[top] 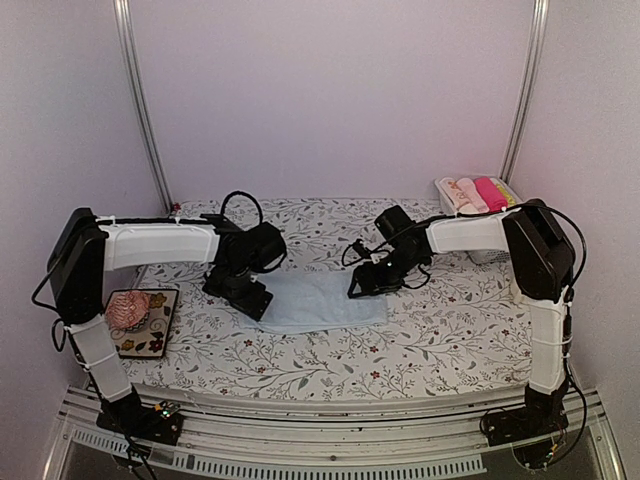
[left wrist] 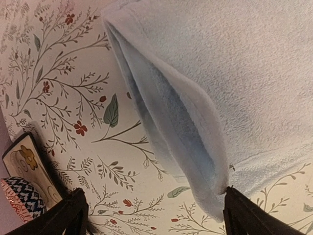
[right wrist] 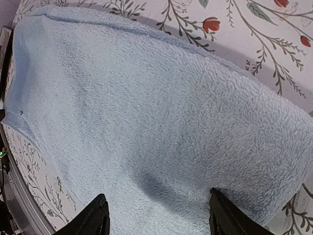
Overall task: Roll the towels
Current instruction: Smooth out the towel at the center of the board, then rotate the towel at the center of the board.
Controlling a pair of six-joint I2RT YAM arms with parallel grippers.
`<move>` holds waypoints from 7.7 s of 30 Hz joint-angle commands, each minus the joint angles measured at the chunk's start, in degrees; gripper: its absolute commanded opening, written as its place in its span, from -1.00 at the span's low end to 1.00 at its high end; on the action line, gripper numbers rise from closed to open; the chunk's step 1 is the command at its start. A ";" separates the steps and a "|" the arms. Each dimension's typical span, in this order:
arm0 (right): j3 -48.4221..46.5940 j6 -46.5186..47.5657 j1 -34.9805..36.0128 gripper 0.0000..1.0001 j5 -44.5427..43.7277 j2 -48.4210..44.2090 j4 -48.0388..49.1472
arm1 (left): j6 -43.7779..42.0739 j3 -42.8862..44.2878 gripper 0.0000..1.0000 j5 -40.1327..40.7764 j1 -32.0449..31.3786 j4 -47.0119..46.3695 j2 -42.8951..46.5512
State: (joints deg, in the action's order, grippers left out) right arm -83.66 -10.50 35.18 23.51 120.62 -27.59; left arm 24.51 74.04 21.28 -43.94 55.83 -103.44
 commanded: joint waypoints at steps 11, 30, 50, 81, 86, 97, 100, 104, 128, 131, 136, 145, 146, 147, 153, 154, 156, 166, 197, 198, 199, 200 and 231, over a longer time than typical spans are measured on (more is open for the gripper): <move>1.83 -0.29 -0.68 0.41 -1.56 0.14 -0.89 | 0.13 -3.81 0.79 -3.26 5.10 -5.13 1.02; 1.57 -0.45 -0.60 0.40 -0.88 0.07 -0.53 | 2.95 6.55 0.56 -11.62 8.39 -11.41 -0.78; 0.03 0.13 -0.65 0.41 -0.74 1.43 -1.23 | -0.87 8.86 -0.37 -20.67 17.01 -20.23 -11.23; -3.01 0.75 -0.68 0.41 -0.83 3.13 -3.23 | -0.46 5.76 -0.46 -21.14 18.81 -18.13 -9.79; -2.77 0.83 -0.66 0.41 -0.92 2.91 -3.06 | -0.62 5.76 -0.62 -21.78 18.79 -19.38 -10.31; -1.27 0.42 -0.64 0.40 -1.01 2.26 -2.48 | -1.19 6.20 -1.00 -22.84 19.24 -19.59 -10.01; -1.16 0.47 -0.64 0.40 -1.09 2.21 -2.46 | -0.72 6.13 -1.00 -22.36 19.24 -19.15 -7.29; -1.48 0.38 -0.59 0.40 -0.84 2.43 -2.36 | -0.55 6.03 -1.00 -21.56 19.15 -18.30 -5.05; -2.81 0.83 -0.70 0.41 -1.05 3.70 -3.14 | -5.43 8.93 -1.00 -14.86 18.27 -19.79 -11.65; -2.96 0.90 -0.69 0.41 -0.84 3.74 -3.25 | -5.88 8.78 -0.94 -13.39 18.28 -19.71 -12.03; -3.10 1.60 -0.65 0.42 -0.57 3.19 -3.73 | -6.36 9.70 -0.31 -12.01 18.22 -18.17 -10.12; -4.72 4.43 -1.43 0.46 0.43 -1.84 -4.53 | -9.69 14.03 0.69 -16.95 14.91 -14.06 -1.78; -4.82 4.63 -1.74 0.47 1.29 -2.48 -4.24 | -9.91 14.37 0.69 -19.40 14.47 -13.84 -1.03; -4.92 5.01 -2.12 0.47 1.92 -3.04 -3.87 | -9.85 14.29 0.69 -21.81 14.05 -13.82 -0.51; -5.64 6.86 -4.31 0.50 5.45 -3.95 -1.78 | -9.18 9.35 0.39 -37.74 12.18 -14.62 0.23; -5.90 6.97 -4.69 0.50 6.23 -3.77 -1.38 | -9.21 8.26 0.28 -39.23 11.87 -14.46 0.25; -6.28 6.85 -5.10 0.50 7.26 -3.22 0.10 | -9.48 5.27 0.10 -42.71 11.30 -14.44 0.34; -7.38 3.72 -5.35 0.48 11.99 1.75 2.85 | -11.80 -1.27 -0.27 -46.45 10.45 -12.29 -2.34; -5.16 0.31 -7.36 0.45 3.01 4.35 -0.60 | -10.02 -10.22 -0.61 -37.67 15.12 -16.41 -5.98; -4.97 0.43 -7.39 0.45 3.15 4.24 -0.72 | -9.92 -9.04 -0.62 -36.72 15.12 -16.76 -7.04; -4.86 0.47 -7.40 0.45 3.33 4.04 -0.89 | -9.93 -8.07 -0.62 -35.66 15.23 -17.05 -8.14; -4.85 0.61 -7.35 0.46 3.64 3.82 -1.26 | -9.92 -6.83 -0.64 -34.96 15.32 -17.19 -9.74; -0.80 3.39 -10.16 0.81 2.10 -6.26 -0.23 | -7.99 14.62 0.93 -15.47 22.35 -35.88 -8.82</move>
State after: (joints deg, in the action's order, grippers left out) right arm -86.11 -5.93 24.73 23.75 113.01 -29.98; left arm 14.22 99.24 7.27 -22.20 33.15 -125.10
